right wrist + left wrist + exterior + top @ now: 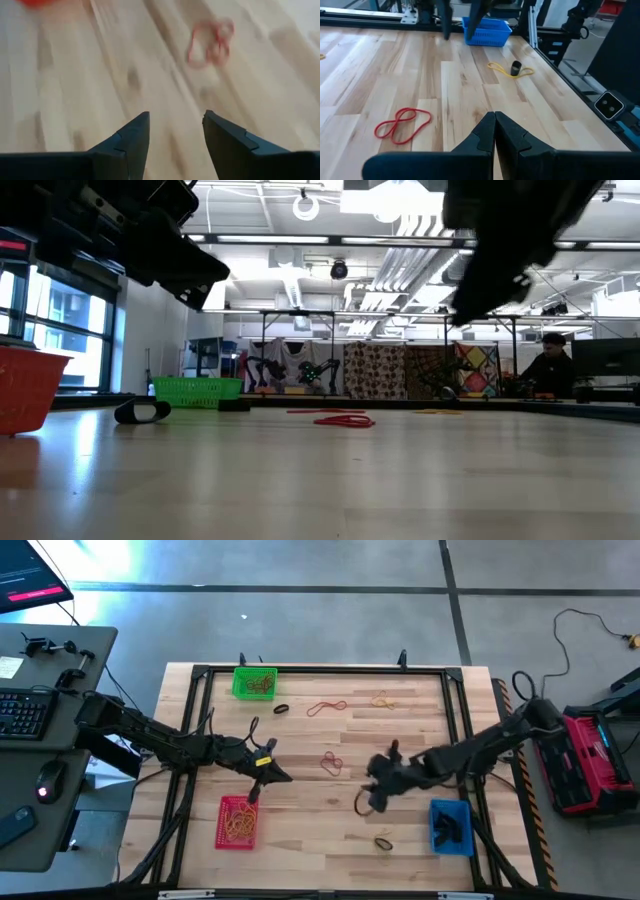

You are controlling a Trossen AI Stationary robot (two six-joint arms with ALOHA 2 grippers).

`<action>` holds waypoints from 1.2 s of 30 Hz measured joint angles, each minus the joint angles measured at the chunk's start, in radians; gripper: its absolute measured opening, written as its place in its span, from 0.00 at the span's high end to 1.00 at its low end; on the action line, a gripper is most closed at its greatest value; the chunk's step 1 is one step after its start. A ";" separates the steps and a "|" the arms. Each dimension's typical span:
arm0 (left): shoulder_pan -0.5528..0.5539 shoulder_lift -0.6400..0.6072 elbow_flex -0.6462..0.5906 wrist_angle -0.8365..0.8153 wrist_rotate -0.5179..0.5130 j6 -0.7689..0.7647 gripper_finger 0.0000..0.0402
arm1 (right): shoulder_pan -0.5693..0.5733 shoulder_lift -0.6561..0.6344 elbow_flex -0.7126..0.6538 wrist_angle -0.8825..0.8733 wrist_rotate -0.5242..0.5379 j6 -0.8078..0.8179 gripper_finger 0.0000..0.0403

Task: Sort rubber bands into baskets
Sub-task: Put the red rubber band into the green bin

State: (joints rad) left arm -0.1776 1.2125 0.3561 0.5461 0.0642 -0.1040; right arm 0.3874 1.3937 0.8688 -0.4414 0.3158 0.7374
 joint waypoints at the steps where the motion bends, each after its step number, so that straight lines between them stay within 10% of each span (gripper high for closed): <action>1: 0.000 0.000 0.000 0.000 0.000 0.000 1.00 | -0.022 0.002 -0.030 0.083 0.000 -0.034 0.57; 8: 0.000 0.000 0.000 -0.001 -0.001 0.000 1.00 | -0.125 0.105 -0.119 0.388 0.042 -0.195 0.52; 23: 0.000 0.000 0.000 -0.008 -0.036 -0.026 1.00 | -0.245 0.371 -0.023 0.404 0.090 -0.245 0.46; 36: 0.001 0.000 0.000 -0.003 -0.055 -0.026 1.00 | -0.283 0.402 -0.023 0.415 0.010 -0.312 0.97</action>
State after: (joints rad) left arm -0.1768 1.2124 0.3565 0.5428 0.0093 -0.1295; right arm 0.1040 1.7953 0.8459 -0.0259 0.3260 0.4255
